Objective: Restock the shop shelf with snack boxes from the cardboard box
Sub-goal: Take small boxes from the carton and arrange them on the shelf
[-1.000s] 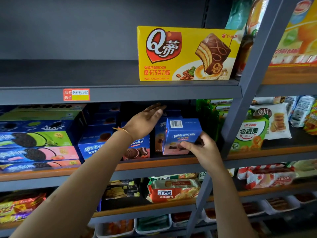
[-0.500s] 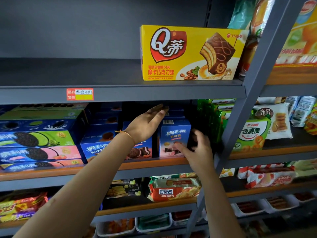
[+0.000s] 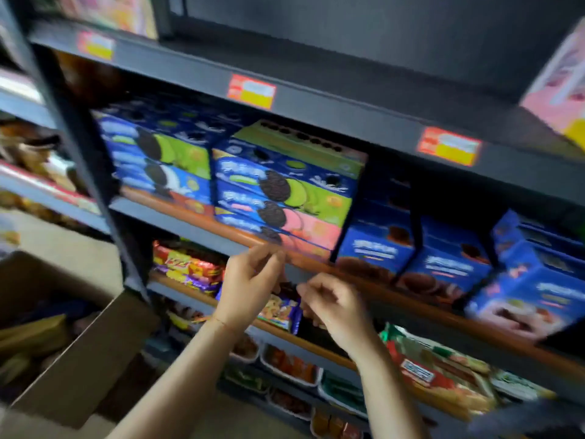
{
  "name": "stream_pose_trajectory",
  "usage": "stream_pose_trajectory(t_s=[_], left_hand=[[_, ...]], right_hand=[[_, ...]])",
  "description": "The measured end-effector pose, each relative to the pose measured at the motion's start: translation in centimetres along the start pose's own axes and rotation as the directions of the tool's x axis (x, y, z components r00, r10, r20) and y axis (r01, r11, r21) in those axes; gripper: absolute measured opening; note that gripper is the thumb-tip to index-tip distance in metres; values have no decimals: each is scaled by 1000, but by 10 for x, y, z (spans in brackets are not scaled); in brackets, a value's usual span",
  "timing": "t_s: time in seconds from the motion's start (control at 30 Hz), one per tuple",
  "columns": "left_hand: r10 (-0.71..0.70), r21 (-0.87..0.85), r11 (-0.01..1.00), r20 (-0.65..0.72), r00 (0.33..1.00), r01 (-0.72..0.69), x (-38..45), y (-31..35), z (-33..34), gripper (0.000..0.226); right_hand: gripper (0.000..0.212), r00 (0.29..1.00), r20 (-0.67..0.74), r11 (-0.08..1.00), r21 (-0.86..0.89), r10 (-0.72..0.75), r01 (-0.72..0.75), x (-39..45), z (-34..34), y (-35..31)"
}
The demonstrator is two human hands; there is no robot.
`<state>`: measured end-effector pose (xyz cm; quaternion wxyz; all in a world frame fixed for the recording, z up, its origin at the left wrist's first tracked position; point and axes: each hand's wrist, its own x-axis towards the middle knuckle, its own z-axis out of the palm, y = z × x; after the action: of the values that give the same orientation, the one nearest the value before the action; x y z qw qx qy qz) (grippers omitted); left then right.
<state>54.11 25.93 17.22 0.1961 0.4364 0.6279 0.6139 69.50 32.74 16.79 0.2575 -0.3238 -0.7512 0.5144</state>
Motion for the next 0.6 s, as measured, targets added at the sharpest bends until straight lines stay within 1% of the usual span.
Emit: stream_pose_trajectory(t_s=[0.07,0.1,0.2,0.27,0.33,0.43,0.47,0.5,0.53,0.6], left_hand=[[-122,64,989,-112,986,130,-4,-51,-57,25],[-185,75,977,-173,967,200,-6,-76,-86,25],[-345,59,921,-334,877,385,-16,-147,-175,23],[-405,55,883,-411,817,465,-23,-193,-235,24],[-446,84,835,-477,757,544,-31,-238,-293,27],[-532,103,734,-528,662,672,-45,-312,-369,33],[-560,118,693,-533,635,711,-50,-335,-391,33],[-578,153,656,-527,622,739,-56,-359,-411,31],[-590,216,615,-512,624,758,-63,-380,-428,29],[-581,392,541,-466,667,744,-75,-419,-454,32]], right_hand=[[27,990,129,997,-63,53,-45,30,64,11],[26,979,187,994,-85,79,-64,44,99,16],[29,928,328,982,-122,177,-145,84,211,33],[27,876,406,965,-151,259,-216,109,290,47],[30,817,471,942,-215,333,-260,132,363,63],[29,766,515,915,-320,385,-245,167,466,93],[27,765,509,908,-344,395,-240,179,496,101],[23,769,502,906,-351,395,-236,192,526,110],[18,776,492,902,-370,394,-223,205,554,118],[8,782,482,883,-434,395,-179,231,606,141]])
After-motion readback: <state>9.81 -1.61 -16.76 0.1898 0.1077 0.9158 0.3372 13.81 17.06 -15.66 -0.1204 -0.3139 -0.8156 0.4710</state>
